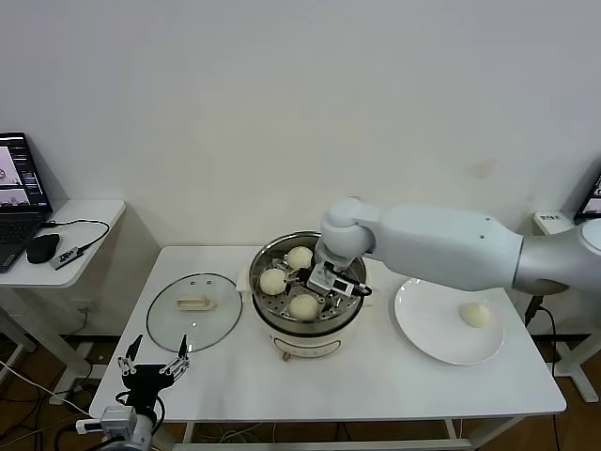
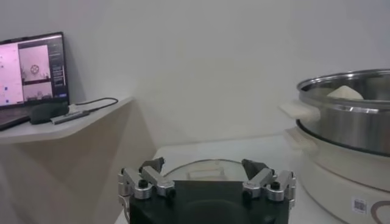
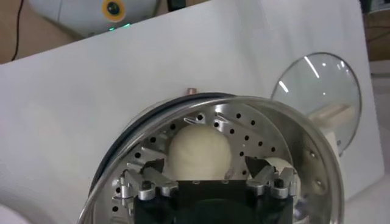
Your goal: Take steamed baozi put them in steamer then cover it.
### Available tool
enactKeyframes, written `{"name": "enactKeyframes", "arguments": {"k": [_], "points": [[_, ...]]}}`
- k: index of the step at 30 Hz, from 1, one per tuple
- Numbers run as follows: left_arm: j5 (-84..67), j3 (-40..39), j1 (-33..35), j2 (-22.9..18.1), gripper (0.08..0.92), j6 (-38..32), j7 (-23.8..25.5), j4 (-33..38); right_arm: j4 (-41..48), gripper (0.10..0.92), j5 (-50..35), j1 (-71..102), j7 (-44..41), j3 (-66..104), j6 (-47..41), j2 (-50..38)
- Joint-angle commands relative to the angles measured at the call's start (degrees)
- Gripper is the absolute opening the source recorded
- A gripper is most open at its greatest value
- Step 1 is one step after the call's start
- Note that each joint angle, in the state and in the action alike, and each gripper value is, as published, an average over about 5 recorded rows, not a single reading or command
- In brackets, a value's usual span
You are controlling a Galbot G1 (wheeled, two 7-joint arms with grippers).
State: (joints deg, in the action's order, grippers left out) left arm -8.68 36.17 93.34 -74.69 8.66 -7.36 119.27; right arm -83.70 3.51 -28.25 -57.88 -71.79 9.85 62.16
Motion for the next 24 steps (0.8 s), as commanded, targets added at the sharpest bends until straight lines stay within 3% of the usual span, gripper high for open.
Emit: {"name": "enactKeyframes", "arguments": {"k": [1, 13, 19, 24], "points": [[-0.08, 0.03, -0.29, 0.96, 0.823, 0.18, -0.04, -0.09, -1.39, 0.823, -2.74, -0.90, 0.19, 5.37, -5.12, -7.60], [-0.41, -0.67, -0.90, 3.81, 0.823, 0.44, -0.14, -0.30, -3.73, 0.823, -6.30, -0.36, -3.34, 12.39, -22.44, -24.56], [-0.45, -1.96, -1.59, 4.49, 0.823, 0.59, -0.15, -0.61, -2.05, 0.823, -1.47, 8.15, -3.83, 18.34, -22.43, -34.49], [-0.33, -3.01, -1.95, 4.65, 0.823, 0.70, -0.14, -1.03, 1.47, 0.823, 3.37, 23.82, -4.78, 32.81, -20.20, -38.67]]}}
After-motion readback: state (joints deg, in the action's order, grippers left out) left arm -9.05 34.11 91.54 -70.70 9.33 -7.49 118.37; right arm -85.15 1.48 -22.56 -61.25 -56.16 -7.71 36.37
